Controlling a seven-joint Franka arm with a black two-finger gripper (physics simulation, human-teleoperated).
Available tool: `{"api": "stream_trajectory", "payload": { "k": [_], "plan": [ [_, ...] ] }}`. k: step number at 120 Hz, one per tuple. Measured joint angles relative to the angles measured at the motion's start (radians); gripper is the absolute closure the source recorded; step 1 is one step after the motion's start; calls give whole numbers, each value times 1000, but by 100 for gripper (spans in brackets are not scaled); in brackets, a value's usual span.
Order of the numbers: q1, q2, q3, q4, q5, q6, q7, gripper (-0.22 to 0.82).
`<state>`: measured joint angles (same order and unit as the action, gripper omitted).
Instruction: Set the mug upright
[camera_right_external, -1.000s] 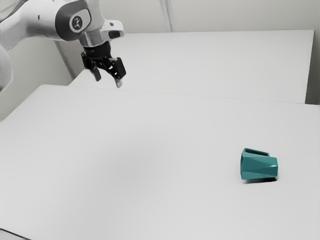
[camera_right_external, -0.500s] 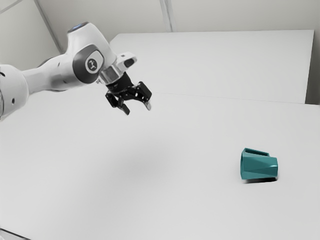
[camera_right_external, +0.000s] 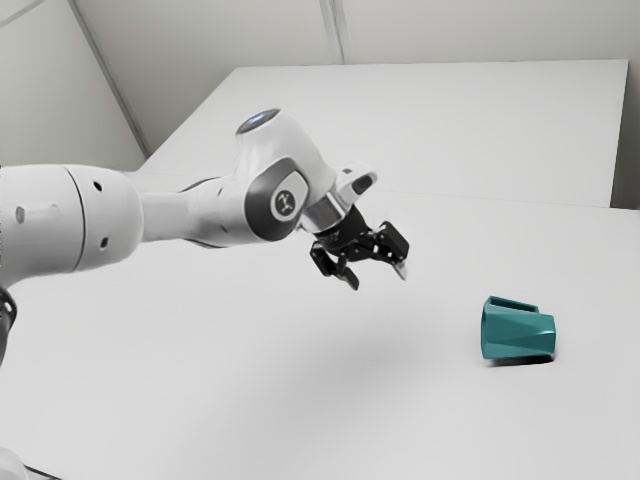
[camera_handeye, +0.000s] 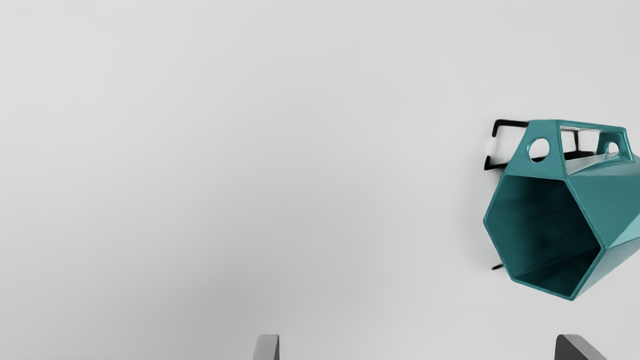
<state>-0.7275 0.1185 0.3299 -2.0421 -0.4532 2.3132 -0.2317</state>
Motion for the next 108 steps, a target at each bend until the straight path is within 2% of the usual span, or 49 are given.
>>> {"api": "stream_trajectory", "payload": {
  "k": [20, 48, 91, 108],
  "plan": [
    [-98, 31, -4, -15, -32, 71, -26, 0],
    [-195, 125, -5, 0, -78, 196, -51, 0],
    [-193, 312, -1, 204, -86, 305, -68, 0],
    [-195, 349, -11, 231, -115, 319, -71, 1]
  ]
}}
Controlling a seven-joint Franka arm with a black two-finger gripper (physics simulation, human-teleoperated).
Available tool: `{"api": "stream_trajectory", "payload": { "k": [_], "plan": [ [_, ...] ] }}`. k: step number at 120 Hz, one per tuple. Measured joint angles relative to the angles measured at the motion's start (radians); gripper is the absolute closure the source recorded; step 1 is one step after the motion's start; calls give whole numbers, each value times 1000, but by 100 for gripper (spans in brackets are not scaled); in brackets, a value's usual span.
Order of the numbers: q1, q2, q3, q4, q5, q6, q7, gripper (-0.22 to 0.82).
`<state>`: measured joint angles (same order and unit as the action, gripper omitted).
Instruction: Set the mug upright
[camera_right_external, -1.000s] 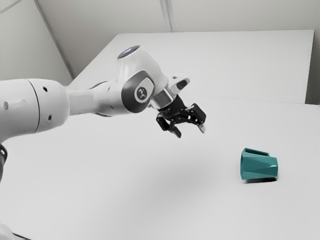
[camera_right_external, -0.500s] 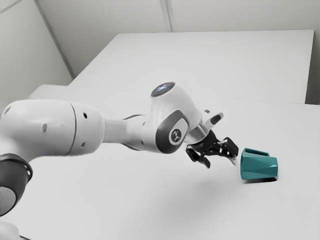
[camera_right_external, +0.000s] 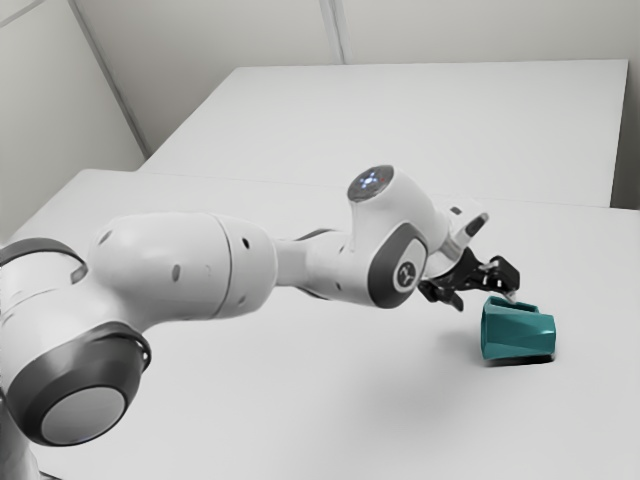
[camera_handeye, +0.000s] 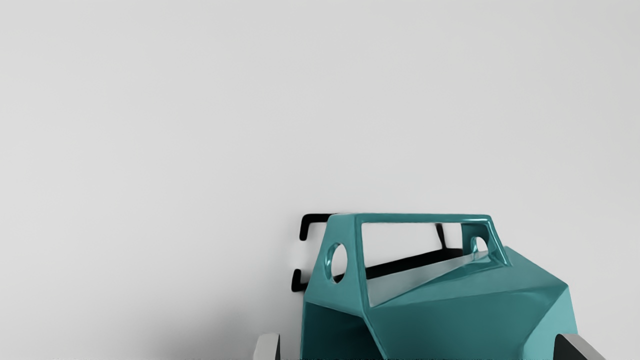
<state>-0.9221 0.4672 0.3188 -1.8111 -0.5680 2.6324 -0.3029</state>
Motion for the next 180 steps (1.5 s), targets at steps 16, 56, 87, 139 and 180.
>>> {"api": "stream_trajectory", "payload": {
  "k": [16, 56, 87, 139, 180],
  "plan": [
    [-1, 19, -25, 3, -21, 25, -3, 1],
    [-11, 58, -53, 33, -30, 80, -7, 10],
    [-33, 61, -53, 42, -37, 92, -9, 24],
    [-45, 61, -58, 114, -33, 88, -16, 65],
    [-52, 60, -59, 129, -24, 77, -22, 77]
  ]
}}
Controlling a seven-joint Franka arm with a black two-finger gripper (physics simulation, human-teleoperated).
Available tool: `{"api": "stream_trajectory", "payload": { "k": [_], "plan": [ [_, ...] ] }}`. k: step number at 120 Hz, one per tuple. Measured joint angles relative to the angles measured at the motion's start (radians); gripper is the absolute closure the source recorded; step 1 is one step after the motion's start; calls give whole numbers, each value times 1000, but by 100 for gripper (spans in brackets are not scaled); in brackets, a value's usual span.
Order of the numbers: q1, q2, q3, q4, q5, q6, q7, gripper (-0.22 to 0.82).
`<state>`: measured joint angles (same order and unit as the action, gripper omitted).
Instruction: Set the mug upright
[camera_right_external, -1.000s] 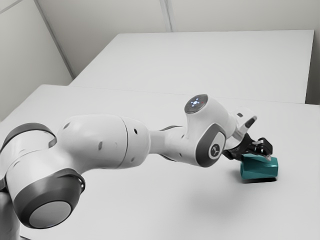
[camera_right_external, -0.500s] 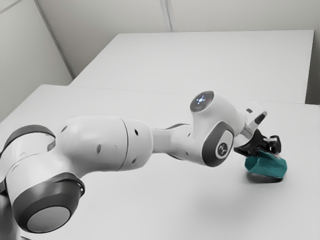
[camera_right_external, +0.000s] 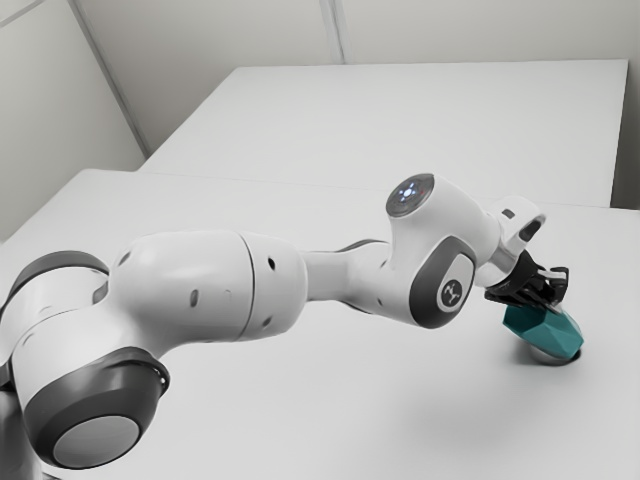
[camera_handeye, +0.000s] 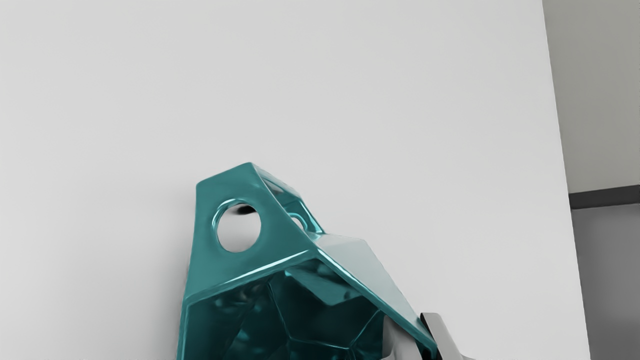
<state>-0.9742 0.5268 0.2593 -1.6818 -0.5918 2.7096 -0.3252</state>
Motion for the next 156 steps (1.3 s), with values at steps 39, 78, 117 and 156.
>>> {"api": "stream_trajectory", "payload": {
  "k": [39, 78, 117, 156],
  "plan": [
    [60, -121, 31, -16, 40, -188, -6, 79],
    [341, -246, 32, -38, 266, -527, -13, 79],
    [683, -313, -53, -43, 567, -718, -8, 79],
    [910, -305, -147, -77, 681, -763, -4, 79]
  ]
}}
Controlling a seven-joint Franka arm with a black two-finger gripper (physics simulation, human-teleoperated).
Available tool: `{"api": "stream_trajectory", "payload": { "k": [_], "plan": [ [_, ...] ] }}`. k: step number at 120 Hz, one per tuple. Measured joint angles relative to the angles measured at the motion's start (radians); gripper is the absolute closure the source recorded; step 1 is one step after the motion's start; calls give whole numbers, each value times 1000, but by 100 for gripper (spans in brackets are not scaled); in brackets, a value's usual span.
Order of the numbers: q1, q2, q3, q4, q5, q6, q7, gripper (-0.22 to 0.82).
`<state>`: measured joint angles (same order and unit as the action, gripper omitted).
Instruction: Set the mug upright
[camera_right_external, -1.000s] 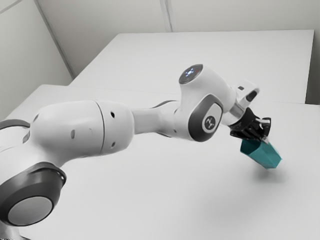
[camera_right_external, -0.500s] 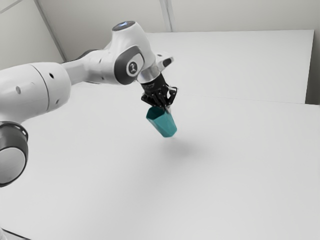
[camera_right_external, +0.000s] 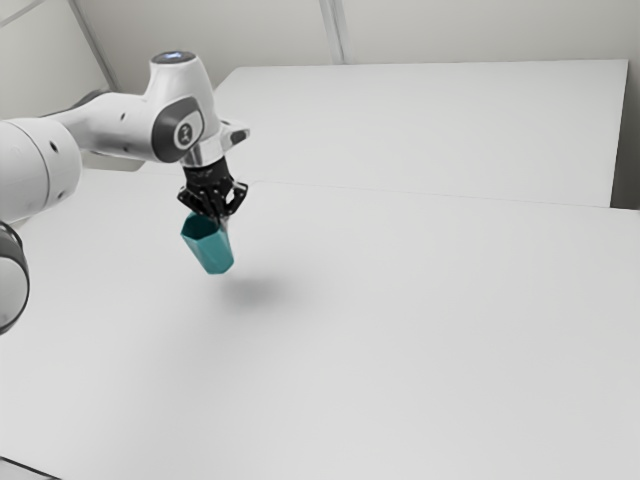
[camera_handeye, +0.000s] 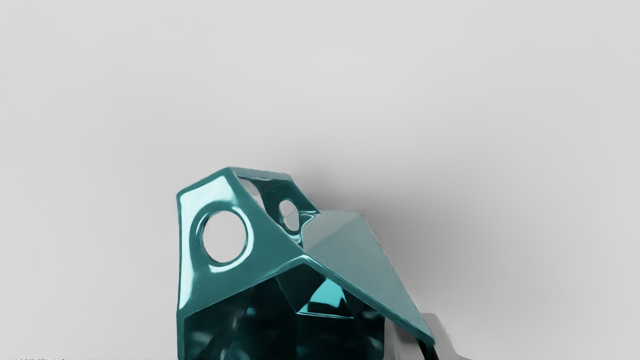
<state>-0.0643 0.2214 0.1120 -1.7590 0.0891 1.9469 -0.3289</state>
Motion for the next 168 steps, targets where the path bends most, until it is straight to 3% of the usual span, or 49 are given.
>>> {"api": "stream_trajectory", "payload": {
  "k": [104, 116, 144, 168],
  "plan": [
    [36, 65, -14, -61, 13, 16, -6, 78],
    [35, 65, -14, -61, 11, 14, -5, 69],
    [34, 53, -14, -58, 8, 7, -2, 37],
    [33, -92, -56, -39, -1, -33, 18, 18]
  ]
}}
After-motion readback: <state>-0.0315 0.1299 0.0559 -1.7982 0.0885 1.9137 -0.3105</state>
